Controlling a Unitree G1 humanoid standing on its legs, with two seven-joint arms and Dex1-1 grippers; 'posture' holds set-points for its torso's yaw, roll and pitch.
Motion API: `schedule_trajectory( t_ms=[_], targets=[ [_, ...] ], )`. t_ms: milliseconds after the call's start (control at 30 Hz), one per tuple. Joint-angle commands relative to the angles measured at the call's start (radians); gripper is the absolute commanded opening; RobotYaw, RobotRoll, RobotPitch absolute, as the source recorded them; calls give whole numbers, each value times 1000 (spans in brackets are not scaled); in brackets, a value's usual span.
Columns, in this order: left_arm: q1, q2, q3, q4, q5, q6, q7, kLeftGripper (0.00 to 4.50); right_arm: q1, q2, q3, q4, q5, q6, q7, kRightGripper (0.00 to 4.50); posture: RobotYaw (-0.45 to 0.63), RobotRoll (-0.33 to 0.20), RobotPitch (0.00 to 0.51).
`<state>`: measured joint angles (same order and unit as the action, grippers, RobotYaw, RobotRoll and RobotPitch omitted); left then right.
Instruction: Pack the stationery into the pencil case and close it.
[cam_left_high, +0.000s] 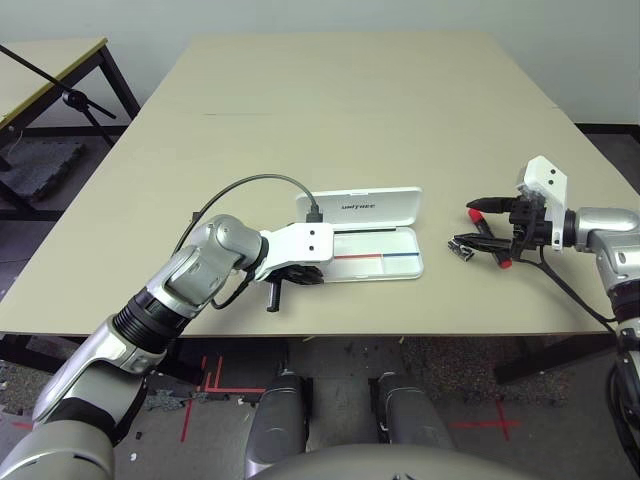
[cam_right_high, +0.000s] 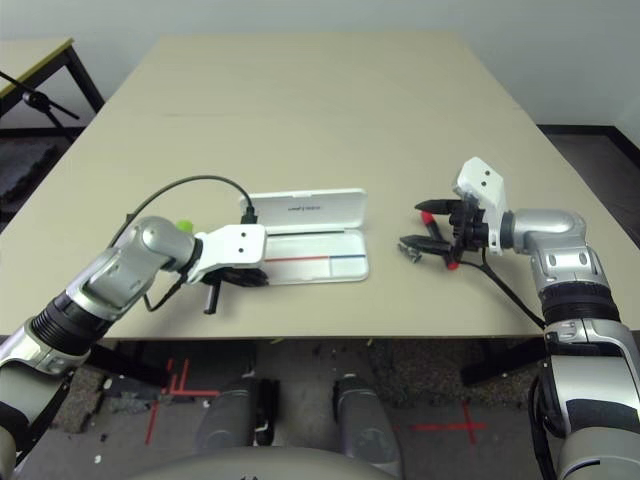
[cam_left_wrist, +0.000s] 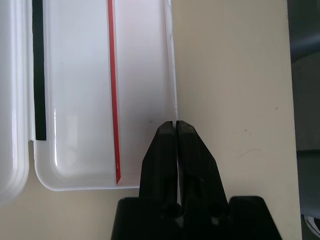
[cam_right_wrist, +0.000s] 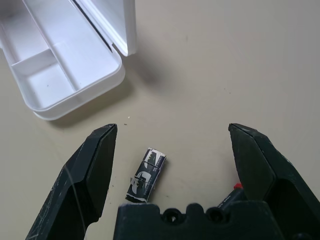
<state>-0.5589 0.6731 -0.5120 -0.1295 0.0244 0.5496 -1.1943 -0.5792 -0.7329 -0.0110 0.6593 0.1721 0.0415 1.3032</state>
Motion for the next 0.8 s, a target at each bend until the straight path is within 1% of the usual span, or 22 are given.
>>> schedule_trajectory(
  t_ms=[33, 500, 533, 600, 700, 733, 800],
  targets=[
    [15, 6, 11, 1, 0, 11, 10, 27, -13, 7, 14, 18, -14, -16, -1, 4500, 33, 0, 50],
    [10, -5, 21, 30, 12, 1, 55, 27, -23, 17, 14, 35, -22, -31, 3, 4500, 37, 0, 49],
    [10, -5, 22, 30, 13, -3, 61, 502, -23, 16, 14, 36, -23, -32, 3, 4500, 36, 0, 48],
    [7, -6, 26, 31, 14, -12, 69, 1070, -24, 15, 14, 38, -23, -33, 4, 4500, 36, 0, 48],
    [0, -4, 34, 25, 11, -27, 70, 2220, -24, 14, 14, 39, -24, -34, 4, 4500, 36, 0, 49],
    [-1, -2, 37, 20, 11, -38, 68, 2528, -24, 14, 13, 39, -25, -34, 4, 4500, 36, 0, 49],
    [-1, 4, 44, 6, 10, -61, 63, 3374, -25, 14, 13, 39, -25, -34, 3, 4500, 36, 0, 49]
  ],
)
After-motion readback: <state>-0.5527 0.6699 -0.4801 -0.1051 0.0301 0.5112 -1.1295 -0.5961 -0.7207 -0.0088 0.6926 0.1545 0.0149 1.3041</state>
